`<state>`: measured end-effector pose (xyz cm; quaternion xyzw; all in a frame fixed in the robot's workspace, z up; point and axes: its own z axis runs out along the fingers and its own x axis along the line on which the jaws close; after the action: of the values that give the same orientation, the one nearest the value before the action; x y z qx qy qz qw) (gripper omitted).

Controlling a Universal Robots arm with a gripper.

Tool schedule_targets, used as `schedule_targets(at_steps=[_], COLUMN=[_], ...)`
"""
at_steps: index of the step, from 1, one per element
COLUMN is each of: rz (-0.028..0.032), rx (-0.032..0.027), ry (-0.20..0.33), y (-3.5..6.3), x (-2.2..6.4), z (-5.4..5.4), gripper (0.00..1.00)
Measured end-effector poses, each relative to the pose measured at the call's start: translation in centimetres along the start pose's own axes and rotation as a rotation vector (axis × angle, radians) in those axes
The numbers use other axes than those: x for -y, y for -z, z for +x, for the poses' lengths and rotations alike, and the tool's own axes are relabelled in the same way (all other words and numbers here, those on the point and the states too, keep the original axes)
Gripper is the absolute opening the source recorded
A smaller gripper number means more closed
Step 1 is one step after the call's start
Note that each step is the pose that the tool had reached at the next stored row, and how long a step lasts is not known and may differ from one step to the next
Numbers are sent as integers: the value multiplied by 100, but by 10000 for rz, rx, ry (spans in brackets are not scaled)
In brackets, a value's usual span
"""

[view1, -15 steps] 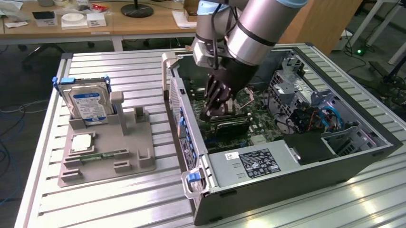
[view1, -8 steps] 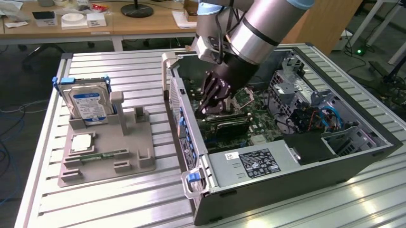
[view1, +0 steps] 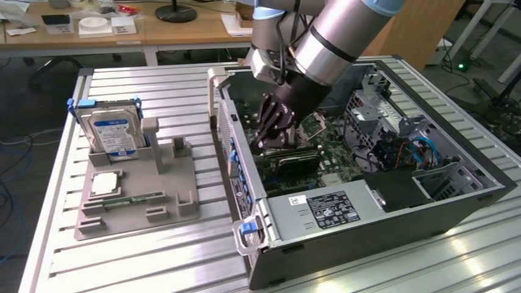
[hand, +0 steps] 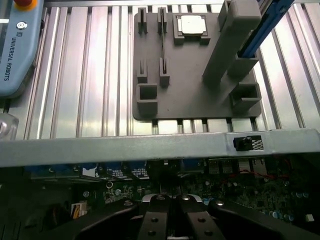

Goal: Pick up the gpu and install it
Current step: 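Press down on the gpu until it lock into place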

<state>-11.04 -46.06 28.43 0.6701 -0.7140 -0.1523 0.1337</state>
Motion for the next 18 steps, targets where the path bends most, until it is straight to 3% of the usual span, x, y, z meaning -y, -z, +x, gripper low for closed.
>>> schedule_targets(at_steps=[11, 12, 13, 18], rz=[17, 64, 149, 729], rx=[27, 29, 30, -7], ry=[12, 15, 35, 212], y=[-67, -72, -76, -83], x=[-10, -10, -8, -6], z=[-21, -22, -26, -52], gripper=[11, 11, 11, 11])
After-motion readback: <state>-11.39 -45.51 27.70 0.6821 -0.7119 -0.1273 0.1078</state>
